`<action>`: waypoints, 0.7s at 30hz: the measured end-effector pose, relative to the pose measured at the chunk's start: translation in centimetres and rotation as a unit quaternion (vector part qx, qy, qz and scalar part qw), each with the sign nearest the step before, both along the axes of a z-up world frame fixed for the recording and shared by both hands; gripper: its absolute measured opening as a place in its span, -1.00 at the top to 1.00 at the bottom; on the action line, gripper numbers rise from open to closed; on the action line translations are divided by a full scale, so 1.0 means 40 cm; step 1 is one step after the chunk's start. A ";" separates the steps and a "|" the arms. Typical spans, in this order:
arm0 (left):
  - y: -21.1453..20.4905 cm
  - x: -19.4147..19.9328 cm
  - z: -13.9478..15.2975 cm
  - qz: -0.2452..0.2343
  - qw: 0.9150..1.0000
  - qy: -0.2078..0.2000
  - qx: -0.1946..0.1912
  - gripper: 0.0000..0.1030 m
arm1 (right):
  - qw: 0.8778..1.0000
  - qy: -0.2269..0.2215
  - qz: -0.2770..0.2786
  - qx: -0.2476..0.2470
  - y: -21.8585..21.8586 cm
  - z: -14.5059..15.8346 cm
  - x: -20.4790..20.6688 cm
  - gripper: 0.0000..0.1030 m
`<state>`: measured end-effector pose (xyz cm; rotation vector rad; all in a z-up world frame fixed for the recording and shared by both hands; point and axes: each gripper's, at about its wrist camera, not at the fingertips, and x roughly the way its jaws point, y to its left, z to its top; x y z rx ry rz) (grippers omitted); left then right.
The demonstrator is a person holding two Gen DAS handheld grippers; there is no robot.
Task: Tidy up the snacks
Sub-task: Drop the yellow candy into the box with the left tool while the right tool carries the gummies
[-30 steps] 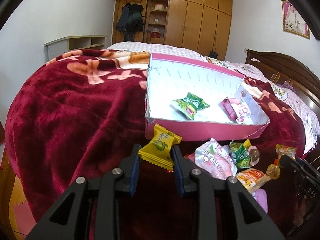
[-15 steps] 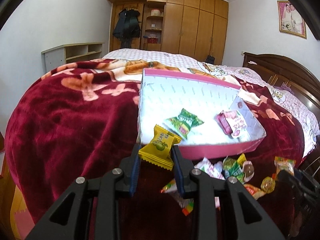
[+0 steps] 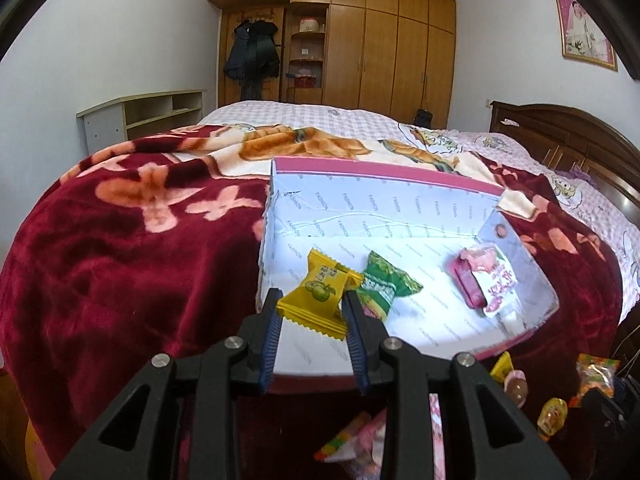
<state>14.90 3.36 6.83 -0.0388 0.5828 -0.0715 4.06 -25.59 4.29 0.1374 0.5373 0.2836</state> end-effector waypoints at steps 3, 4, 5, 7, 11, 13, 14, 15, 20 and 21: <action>-0.006 0.026 -0.006 0.000 1.000 0.006 0.005 0.38 | 1.000 -0.005 0.001 -0.010 0.003 0.011 0.010 0.20; -0.009 0.031 -0.009 -0.001 1.000 0.008 0.005 0.38 | 1.000 -0.006 0.001 -0.013 0.004 0.016 0.016 0.20; -0.013 0.038 -0.013 0.001 1.000 0.011 0.007 0.38 | 1.000 -0.007 0.002 -0.015 0.004 0.020 0.023 0.20; -0.018 0.048 -0.023 0.004 1.000 0.018 0.009 0.38 | 1.000 -0.009 0.003 -0.019 0.003 0.030 0.038 0.20; -0.026 0.065 -0.045 0.004 1.000 0.029 0.004 0.38 | 0.999 -0.014 0.001 -0.030 0.003 0.050 0.075 0.20; -0.029 0.071 -0.053 0.006 0.999 0.032 0.006 0.38 | 0.999 -0.018 -0.001 -0.037 0.004 0.059 0.094 0.20; -0.029 0.073 -0.057 0.007 0.999 0.033 0.007 0.38 | 0.999 -0.019 -0.002 -0.039 0.004 0.063 0.106 0.20; -0.029 0.076 -0.060 0.008 0.999 0.035 0.007 0.38 | 0.999 -0.019 -0.002 -0.040 0.004 0.066 0.115 0.20; -0.029 0.081 -0.064 0.006 0.999 0.035 0.008 0.34 | 0.999 -0.020 -0.003 -0.040 0.005 0.081 0.176 0.20; -0.030 0.081 -0.064 0.004 0.999 0.035 0.008 0.29 | 0.999 -0.019 -0.002 -0.039 0.005 0.083 0.190 0.20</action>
